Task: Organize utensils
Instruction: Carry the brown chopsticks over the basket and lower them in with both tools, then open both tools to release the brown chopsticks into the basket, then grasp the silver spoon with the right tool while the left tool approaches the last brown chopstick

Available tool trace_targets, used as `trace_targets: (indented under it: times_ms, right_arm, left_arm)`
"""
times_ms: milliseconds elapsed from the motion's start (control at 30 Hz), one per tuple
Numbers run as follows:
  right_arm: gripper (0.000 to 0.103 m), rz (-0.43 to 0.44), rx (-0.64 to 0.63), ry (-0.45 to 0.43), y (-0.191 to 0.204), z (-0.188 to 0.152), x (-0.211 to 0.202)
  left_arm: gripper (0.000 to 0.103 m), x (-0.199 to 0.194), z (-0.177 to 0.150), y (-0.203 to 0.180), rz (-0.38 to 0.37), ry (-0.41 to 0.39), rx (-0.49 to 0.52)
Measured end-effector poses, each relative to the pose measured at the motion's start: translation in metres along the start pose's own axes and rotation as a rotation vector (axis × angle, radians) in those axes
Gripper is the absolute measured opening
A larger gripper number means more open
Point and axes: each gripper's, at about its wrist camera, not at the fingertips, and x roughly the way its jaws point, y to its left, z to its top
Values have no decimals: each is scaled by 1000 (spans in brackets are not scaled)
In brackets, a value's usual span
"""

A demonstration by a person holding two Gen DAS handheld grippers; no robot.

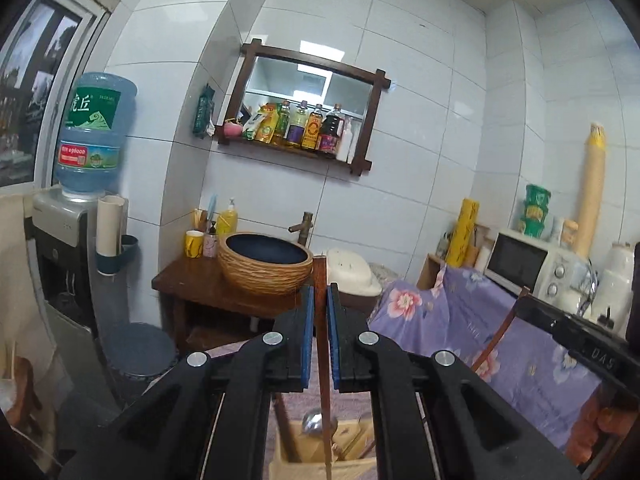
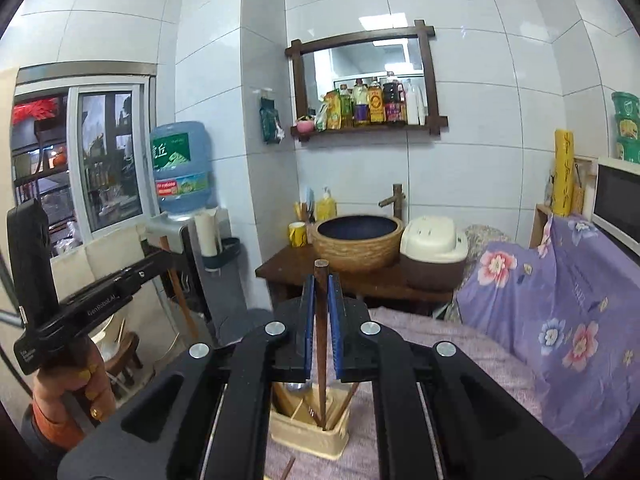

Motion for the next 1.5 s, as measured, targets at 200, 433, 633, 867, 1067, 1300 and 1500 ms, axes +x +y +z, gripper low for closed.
trace_targets:
  times_ms: [200,433,633,867,1067,1300,1500]
  right_arm:
    - [8,-33,5,38,-2,-28,42]
    - [8,-43,-1,121,0,-82,73]
    - [8,-50,11,160,-3,-108,87]
    - [9,-56,6,173,-3,-122,90]
    - [36,-54,-5,143,1,-132,66]
    - [48,-86,-51,186,7,-165,28]
    - [64,-125,-33,361,12,-240,24]
  left_arm:
    - [8,35,-25,6,43,13,-1]
    - [8,55,-77,20,63,98,-2]
    - [8,71,-113,24,73,189,5]
    - [8,74,-120,23,72,220,27]
    - [35,47,-120,25,44,197,7]
    - [48,1,-145,36,97,198,-8]
    - [58,-17,-208,41,186,332,51]
